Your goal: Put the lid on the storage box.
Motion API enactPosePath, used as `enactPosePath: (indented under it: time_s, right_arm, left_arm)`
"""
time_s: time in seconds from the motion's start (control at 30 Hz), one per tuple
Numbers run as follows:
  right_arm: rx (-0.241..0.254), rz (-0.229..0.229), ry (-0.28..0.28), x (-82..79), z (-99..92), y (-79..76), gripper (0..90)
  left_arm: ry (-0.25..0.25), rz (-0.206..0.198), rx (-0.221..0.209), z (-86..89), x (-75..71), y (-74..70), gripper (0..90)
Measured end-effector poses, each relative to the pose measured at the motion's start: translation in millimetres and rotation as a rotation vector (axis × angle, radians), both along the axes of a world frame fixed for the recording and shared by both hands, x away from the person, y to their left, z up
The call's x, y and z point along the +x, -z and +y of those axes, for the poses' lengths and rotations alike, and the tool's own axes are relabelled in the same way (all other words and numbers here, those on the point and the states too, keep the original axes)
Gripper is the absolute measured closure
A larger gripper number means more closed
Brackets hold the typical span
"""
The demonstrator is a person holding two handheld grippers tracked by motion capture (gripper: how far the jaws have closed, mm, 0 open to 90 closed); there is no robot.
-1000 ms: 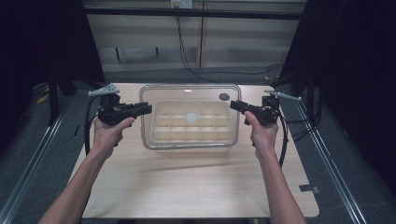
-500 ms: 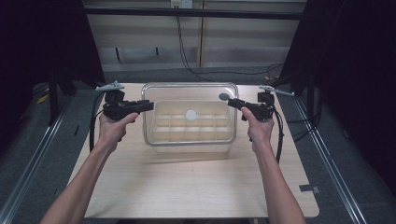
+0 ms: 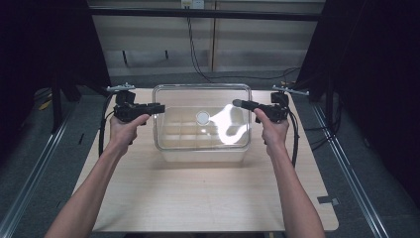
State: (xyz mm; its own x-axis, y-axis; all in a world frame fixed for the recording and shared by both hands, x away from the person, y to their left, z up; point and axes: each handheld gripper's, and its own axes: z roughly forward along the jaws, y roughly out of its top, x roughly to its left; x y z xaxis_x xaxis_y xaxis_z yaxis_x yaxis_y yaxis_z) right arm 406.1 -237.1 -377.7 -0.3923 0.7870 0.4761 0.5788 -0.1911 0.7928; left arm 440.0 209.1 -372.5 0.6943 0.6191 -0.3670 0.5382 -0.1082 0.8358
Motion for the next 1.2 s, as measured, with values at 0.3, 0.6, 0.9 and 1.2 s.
enactPosePath:
  time_s: [0.3, 0.6, 0.9, 1.2]
  right_arm:
    - [-0.035, -0.002, 0.001, -0.5, 2.8, 2.1, 64.6]
    - [-0.025, 0.053, 0.02, -8.9, -1.3, -7.1, 68.2]
    - [0.008, 0.115, 0.028, -0.1, -5.3, 1.3, 67.0]
    - [0.006, 0.115, 0.019, 11.2, -2.9, 14.4, 66.6]
  left_arm:
    - [-0.015, 0.025, -0.001, -0.1, 8.9, 2.7, 65.0]
    - [-0.033, 0.054, 0.014, -7.8, 14.0, 10.7, 61.4]
    - [-0.029, 0.096, 0.038, -9.4, 15.5, 8.2, 62.4]
    - [-0.048, 0.11, 0.036, -7.5, 19.1, 22.2, 60.2]
